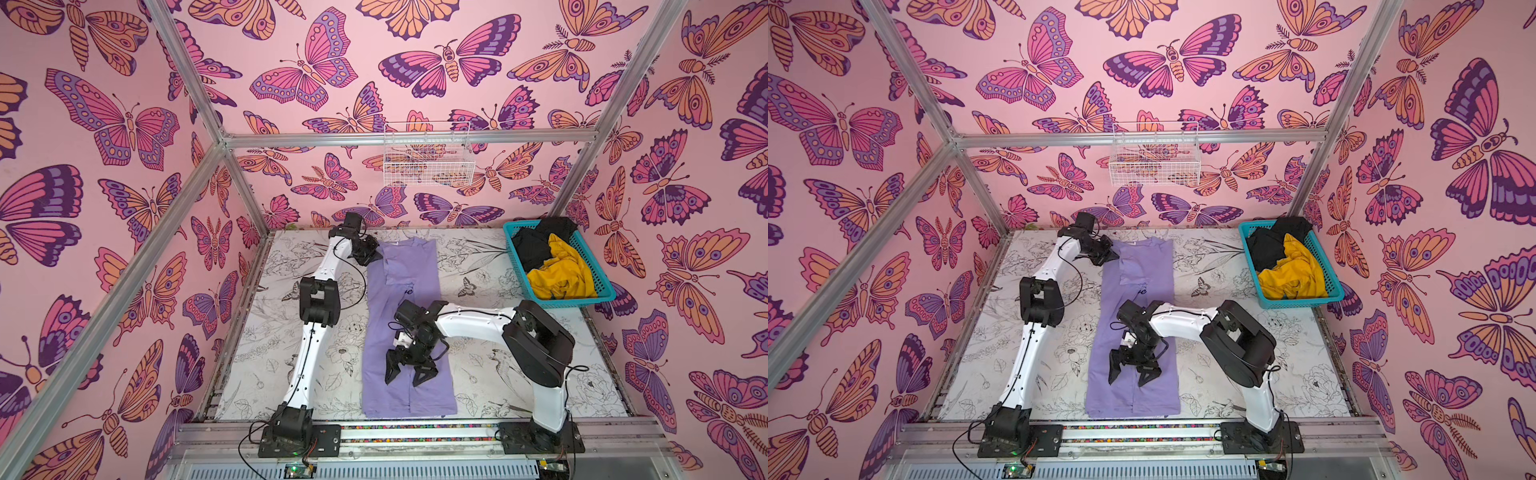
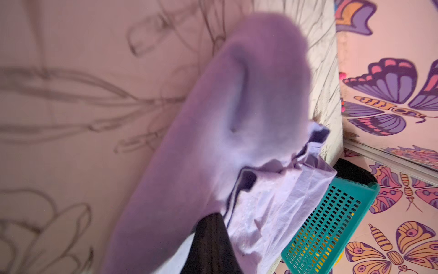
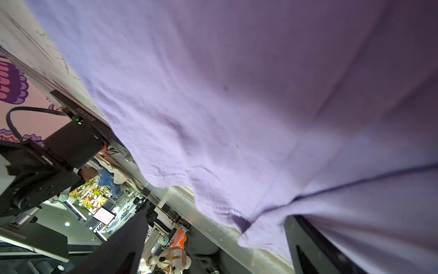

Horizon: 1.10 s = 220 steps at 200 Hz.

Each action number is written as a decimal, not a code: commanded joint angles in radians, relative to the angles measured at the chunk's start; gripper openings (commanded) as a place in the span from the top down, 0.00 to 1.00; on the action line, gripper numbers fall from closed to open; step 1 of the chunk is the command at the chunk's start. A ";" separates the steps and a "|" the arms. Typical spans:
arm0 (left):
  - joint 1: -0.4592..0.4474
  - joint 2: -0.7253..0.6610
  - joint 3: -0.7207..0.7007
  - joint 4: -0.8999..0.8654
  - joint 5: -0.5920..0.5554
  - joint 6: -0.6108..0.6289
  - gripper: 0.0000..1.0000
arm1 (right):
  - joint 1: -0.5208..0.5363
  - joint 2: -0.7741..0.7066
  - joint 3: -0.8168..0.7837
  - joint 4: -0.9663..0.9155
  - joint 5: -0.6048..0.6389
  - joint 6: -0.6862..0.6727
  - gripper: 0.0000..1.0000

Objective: Fold and stack t-shirts
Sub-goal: Adjust the T-shirt at the center of the board.

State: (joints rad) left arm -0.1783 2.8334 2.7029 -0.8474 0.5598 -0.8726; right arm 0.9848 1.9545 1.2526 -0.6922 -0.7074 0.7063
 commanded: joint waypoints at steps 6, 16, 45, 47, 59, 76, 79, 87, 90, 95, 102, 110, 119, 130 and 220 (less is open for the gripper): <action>-0.029 -0.098 -0.098 0.032 -0.093 0.086 0.90 | 0.003 -0.011 0.037 -0.052 0.025 -0.035 0.04; -0.043 -0.166 -0.140 0.024 -0.136 0.133 0.74 | 0.003 -0.022 0.045 -0.084 0.055 -0.042 0.04; -0.095 -0.348 -0.156 -0.082 -0.274 0.258 0.58 | 0.022 -0.107 0.084 -0.223 0.224 -0.089 0.04; -0.101 -0.361 -0.155 -0.098 -0.291 0.266 0.58 | 0.024 -0.114 0.088 -0.236 0.242 -0.091 0.05; -0.129 -0.447 -0.175 -0.187 -0.397 0.301 0.56 | 0.027 -0.168 0.103 -0.292 0.335 -0.108 0.06; -0.154 -0.572 -0.307 -0.327 -0.494 0.285 0.68 | 0.026 -0.237 0.086 -0.300 0.466 -0.122 0.07; -0.157 -0.600 -0.356 -0.337 -0.498 0.272 0.74 | 0.026 -0.247 0.079 -0.292 0.481 -0.125 0.08; -0.161 -0.672 -0.503 -0.343 -0.489 0.242 0.89 | 0.023 -0.255 0.069 -0.269 0.511 -0.132 0.12; -0.163 -0.702 -0.558 -0.343 -0.479 0.232 0.92 | 0.021 -0.254 0.066 -0.262 0.515 -0.135 0.14; -0.168 -0.750 -0.655 -0.336 -0.475 0.209 0.98 | 0.018 -0.251 0.062 -0.240 0.513 -0.144 0.17; -0.185 -0.817 -0.786 -0.310 -0.484 0.188 1.00 | 0.017 -0.239 0.066 -0.215 0.506 -0.153 0.24; -0.211 -0.886 -0.911 -0.295 -0.516 0.165 1.00 | 0.017 -0.217 0.081 -0.199 0.487 -0.165 0.32; -0.246 -0.959 -1.035 -0.287 -0.559 0.134 1.00 | 0.017 -0.187 0.101 -0.179 0.467 -0.184 0.40; -0.282 -1.038 -1.160 -0.285 -0.575 0.095 1.00 | 0.017 -0.142 0.147 -0.192 0.476 -0.204 0.55; -0.468 -1.508 -1.588 -0.241 -0.490 -0.125 1.00 | -0.074 0.131 0.308 -0.201 0.448 -0.324 0.60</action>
State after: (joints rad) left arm -0.6327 1.3861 1.1503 -1.0828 0.0792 -0.9268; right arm 0.9405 2.0415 1.5410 -0.8841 -0.2428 0.4202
